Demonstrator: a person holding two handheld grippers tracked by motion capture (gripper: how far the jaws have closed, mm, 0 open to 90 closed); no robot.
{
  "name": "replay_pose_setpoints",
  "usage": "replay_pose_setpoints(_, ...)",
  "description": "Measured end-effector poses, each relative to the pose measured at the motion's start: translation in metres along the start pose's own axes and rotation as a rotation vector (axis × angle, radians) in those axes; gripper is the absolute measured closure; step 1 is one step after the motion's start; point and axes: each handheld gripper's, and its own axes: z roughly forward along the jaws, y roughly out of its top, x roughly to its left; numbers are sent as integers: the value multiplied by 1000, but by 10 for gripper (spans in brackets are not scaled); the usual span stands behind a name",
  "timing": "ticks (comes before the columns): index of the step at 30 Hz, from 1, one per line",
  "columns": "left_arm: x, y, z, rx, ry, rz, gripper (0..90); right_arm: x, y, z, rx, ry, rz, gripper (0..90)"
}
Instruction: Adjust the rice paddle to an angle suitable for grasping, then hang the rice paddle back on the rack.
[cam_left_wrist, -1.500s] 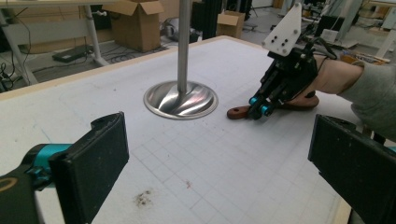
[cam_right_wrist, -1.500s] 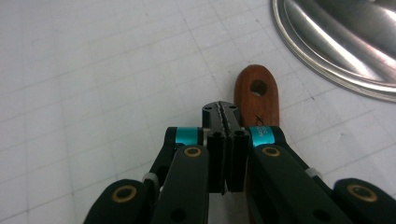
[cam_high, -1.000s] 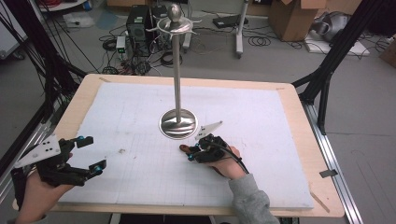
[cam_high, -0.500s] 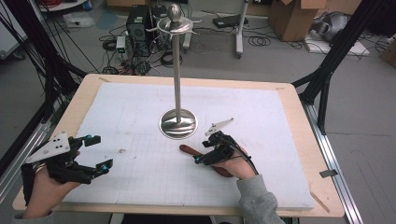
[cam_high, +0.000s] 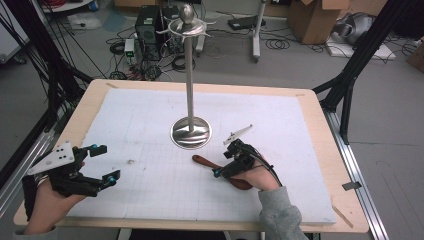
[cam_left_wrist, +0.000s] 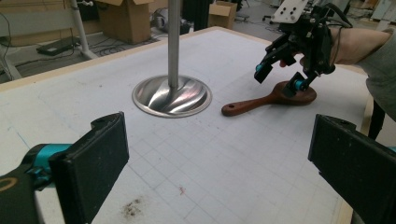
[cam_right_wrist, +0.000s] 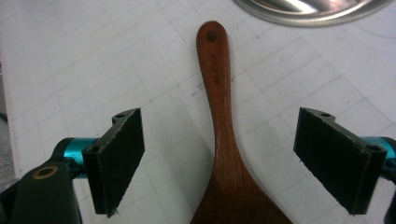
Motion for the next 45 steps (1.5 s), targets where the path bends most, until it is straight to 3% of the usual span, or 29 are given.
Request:
replay_pose_setpoints(14,-1,-2,-2,17,3,-4,55,2,4,7,57,-35,-45,205)
replay_pose_setpoints(20,-2,-3,-7,10,10,-5,55,3,7,9,78,-29,-47,255)
replay_pose_setpoints(28,0,-5,-8,27,32,-19,55,2,8,13,99,-33,-85,344)
replay_pose_setpoints(45,1,-8,-7,36,27,-25,55,5,9,19,137,-49,-122,451)
